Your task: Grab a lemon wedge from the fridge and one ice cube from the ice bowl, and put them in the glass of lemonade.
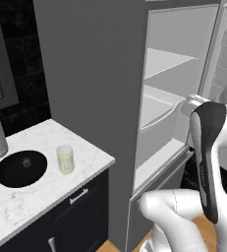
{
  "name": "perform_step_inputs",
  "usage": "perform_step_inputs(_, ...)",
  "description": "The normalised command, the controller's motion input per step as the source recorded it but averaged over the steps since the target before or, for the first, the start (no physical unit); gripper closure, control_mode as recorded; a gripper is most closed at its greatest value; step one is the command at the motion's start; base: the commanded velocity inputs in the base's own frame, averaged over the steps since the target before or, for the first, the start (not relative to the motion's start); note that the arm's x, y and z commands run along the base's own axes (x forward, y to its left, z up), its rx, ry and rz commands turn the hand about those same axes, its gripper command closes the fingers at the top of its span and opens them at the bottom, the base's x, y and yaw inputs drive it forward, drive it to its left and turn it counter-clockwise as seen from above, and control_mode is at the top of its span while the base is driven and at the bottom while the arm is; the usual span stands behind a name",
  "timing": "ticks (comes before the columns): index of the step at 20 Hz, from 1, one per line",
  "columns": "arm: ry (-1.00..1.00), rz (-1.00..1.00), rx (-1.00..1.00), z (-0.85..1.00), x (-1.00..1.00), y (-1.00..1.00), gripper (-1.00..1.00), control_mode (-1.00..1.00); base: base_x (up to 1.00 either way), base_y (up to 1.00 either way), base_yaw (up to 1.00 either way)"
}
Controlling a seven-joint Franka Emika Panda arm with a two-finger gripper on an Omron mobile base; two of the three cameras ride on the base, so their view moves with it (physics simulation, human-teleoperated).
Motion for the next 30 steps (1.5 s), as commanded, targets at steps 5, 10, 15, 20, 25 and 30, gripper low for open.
perform_step_inputs(5, -0.05, 0.06, 0.0, 0.18, -0.67, 0.14, -1.0, -1.0, 0.0, 0.0, 0.0)
perform_step_inputs(10, -0.04, 0.05, 0.0, 0.32, -0.23, 0.13, -1.0, -1.0, 0.0, 0.0, 0.0)
perform_step_inputs(15, -0.05, 0.03, 0.0, 0.24, -0.15, 0.01, -1.0, -1.0, 0.0, 0.0, 0.0)
perform_step_inputs(20, -0.09, 0.04, 0.0, 0.06, -0.49, 0.02, -1.0, -1.0, 0.0, 0.0, 0.0)
perform_step_inputs(25, -0.01, 0.02, 0.0, 0.0, -0.08, -0.06, -1.0, 1.0, -0.21, -0.39, 0.17)
perform_step_inputs(30, 0.0, 0.0, 0.0, 0.0, 0.0, 0.0, -1.0, 1.0, 0.0, -0.9, 0.5)
